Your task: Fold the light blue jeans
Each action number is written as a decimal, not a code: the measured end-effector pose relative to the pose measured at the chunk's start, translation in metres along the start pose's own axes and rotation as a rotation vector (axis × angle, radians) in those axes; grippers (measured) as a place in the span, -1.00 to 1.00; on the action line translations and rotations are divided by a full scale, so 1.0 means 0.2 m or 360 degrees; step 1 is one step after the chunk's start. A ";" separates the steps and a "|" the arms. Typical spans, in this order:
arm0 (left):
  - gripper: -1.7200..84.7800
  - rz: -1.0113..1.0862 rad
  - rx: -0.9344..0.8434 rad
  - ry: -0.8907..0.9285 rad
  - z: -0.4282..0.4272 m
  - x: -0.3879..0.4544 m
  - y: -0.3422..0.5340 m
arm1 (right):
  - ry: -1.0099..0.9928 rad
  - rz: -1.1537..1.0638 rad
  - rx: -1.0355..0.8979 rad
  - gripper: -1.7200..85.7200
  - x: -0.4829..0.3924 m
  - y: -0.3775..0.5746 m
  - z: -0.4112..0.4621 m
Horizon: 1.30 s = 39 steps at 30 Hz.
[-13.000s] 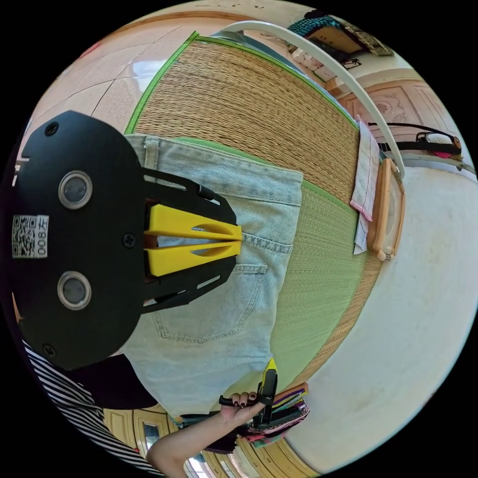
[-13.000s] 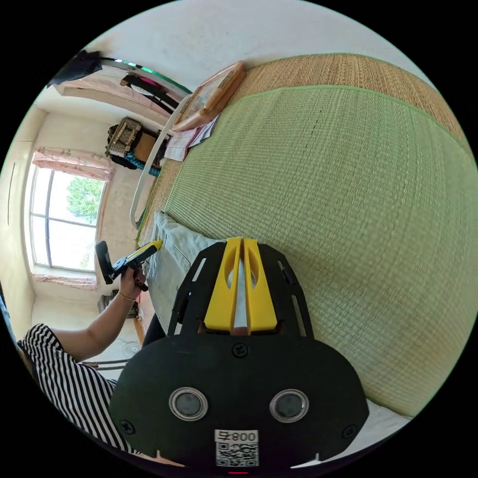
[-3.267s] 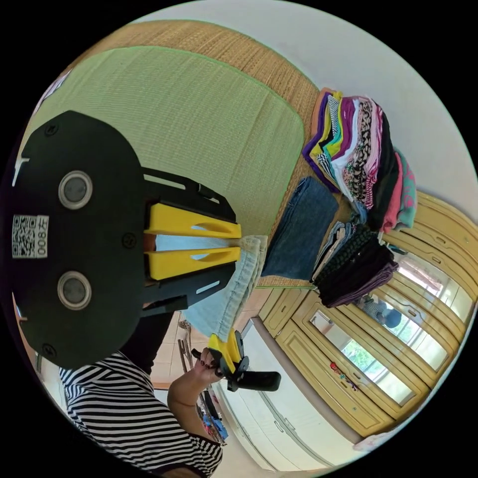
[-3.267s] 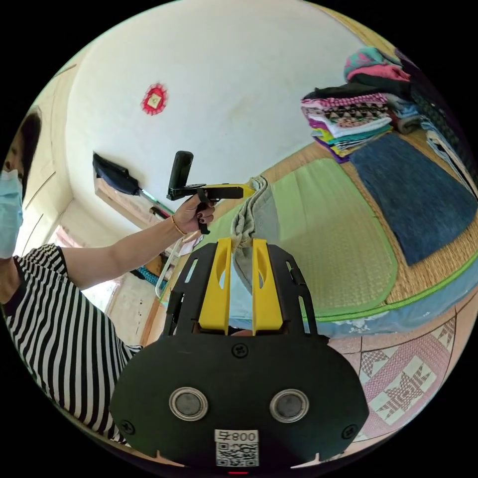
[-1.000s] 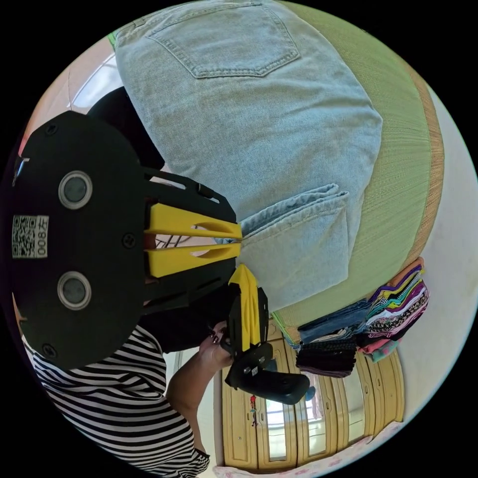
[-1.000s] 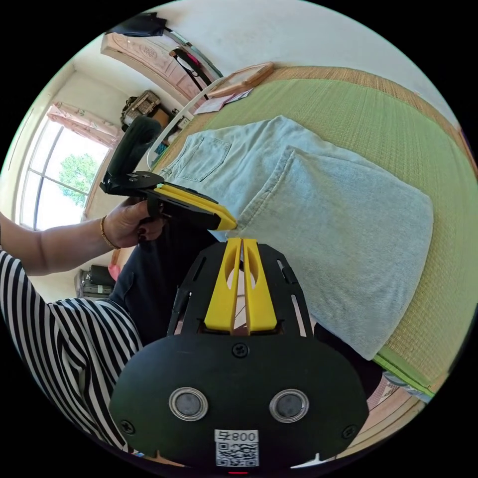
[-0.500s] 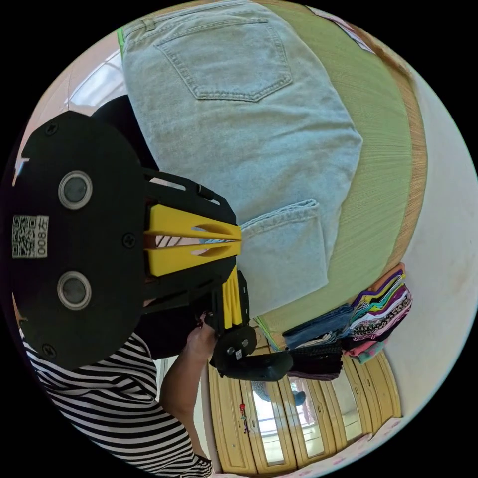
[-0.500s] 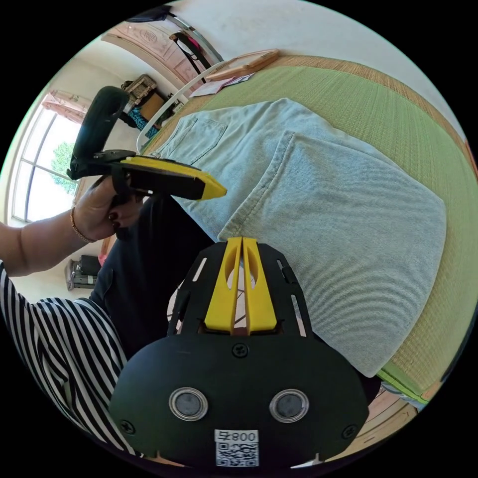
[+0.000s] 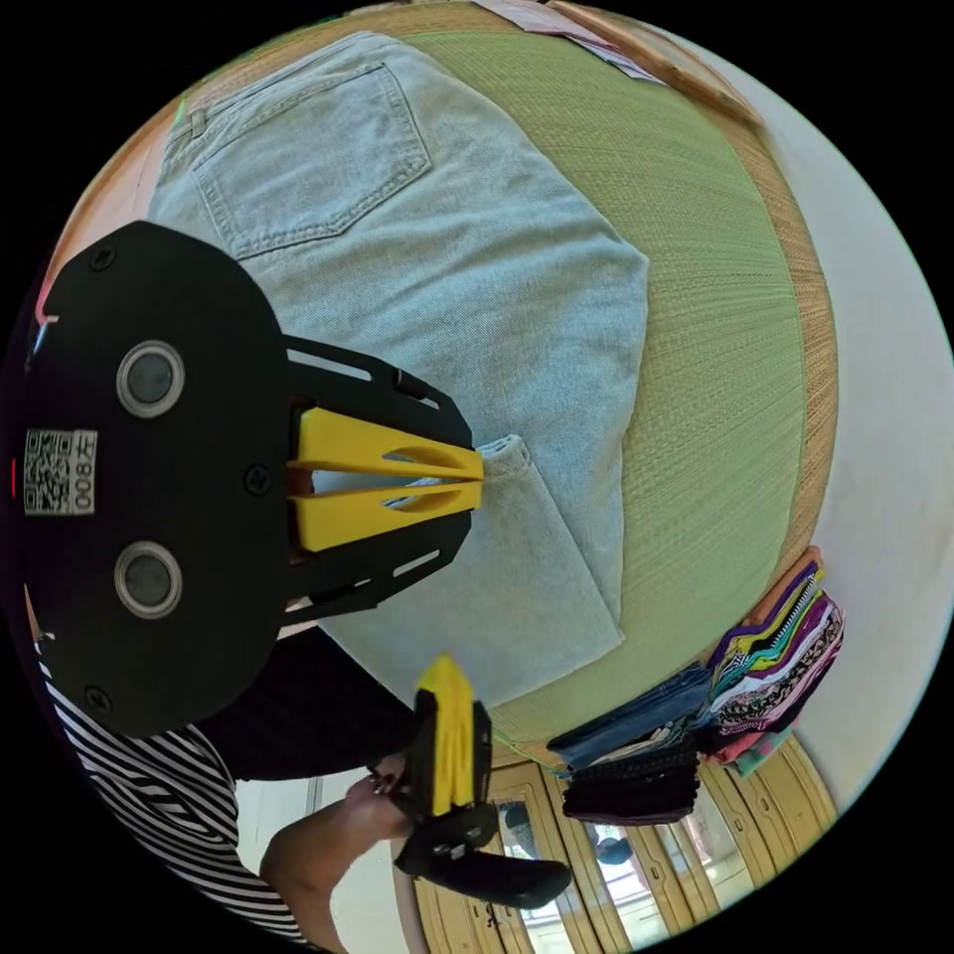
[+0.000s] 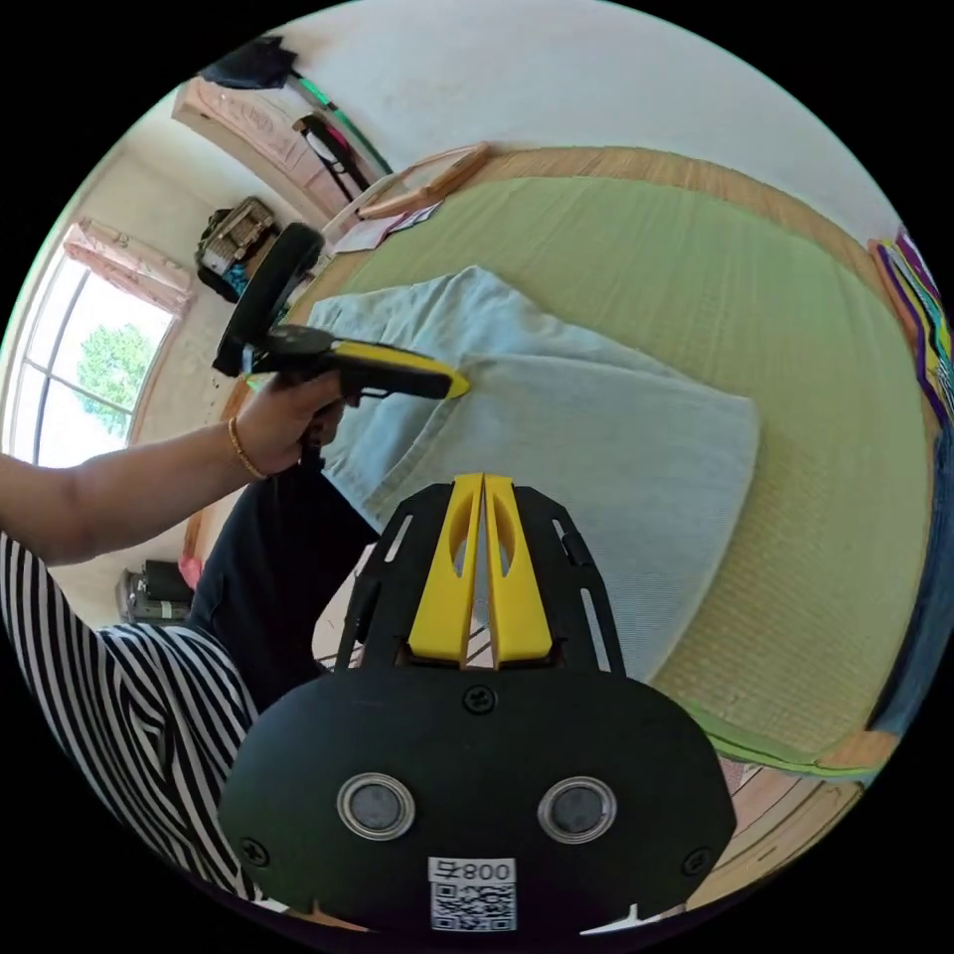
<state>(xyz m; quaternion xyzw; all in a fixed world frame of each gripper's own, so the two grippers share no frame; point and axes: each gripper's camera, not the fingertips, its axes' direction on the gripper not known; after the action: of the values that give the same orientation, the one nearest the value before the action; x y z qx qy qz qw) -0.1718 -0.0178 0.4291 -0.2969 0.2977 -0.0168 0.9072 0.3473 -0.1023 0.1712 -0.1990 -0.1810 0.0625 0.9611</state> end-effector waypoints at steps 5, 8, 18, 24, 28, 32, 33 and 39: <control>-0.96 -0.0046 0.0047 0.0012 -0.03 0.06 0.04 | 0.0177 0.0262 0.0116 -0.96 0.41 -0.10 -0.12; -0.96 -0.0031 0.0087 -0.0010 -0.03 0.11 0.07 | 0.0185 0.0362 0.0030 -0.96 0.57 -0.14 -0.05; -0.96 0.0012 0.0018 0.0003 0.01 0.20 0.09 | 0.0059 0.0304 0.0049 -0.96 0.61 0.06 -0.16; -0.96 0.0168 -0.0048 0.0107 0.05 0.38 0.21 | -0.0094 0.0249 -0.0067 -0.96 0.51 0.44 -0.22; -0.96 0.0198 -0.0119 0.0057 0.17 0.44 0.24 | -0.0070 0.0323 -0.0190 -0.96 0.56 0.63 -0.13; -0.96 0.0173 -0.0182 0.0077 0.20 0.47 0.21 | -0.0138 0.0391 -0.0198 -0.96 0.66 0.68 -0.14; -0.96 0.0170 -0.0181 0.0078 0.21 0.48 0.21 | -0.0136 0.0388 -0.0202 -0.96 0.66 0.69 -0.15; -0.95 0.0154 -0.0089 0.0118 0.19 0.57 0.23 | -0.0186 0.0480 -0.0044 -0.95 0.78 0.86 -0.32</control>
<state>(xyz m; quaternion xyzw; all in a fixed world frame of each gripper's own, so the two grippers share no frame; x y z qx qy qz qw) -0.0633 0.0177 0.3679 -0.3065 0.3454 0.0244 0.8866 0.5069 0.0618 0.0979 -0.2330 -0.2056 0.2150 0.9258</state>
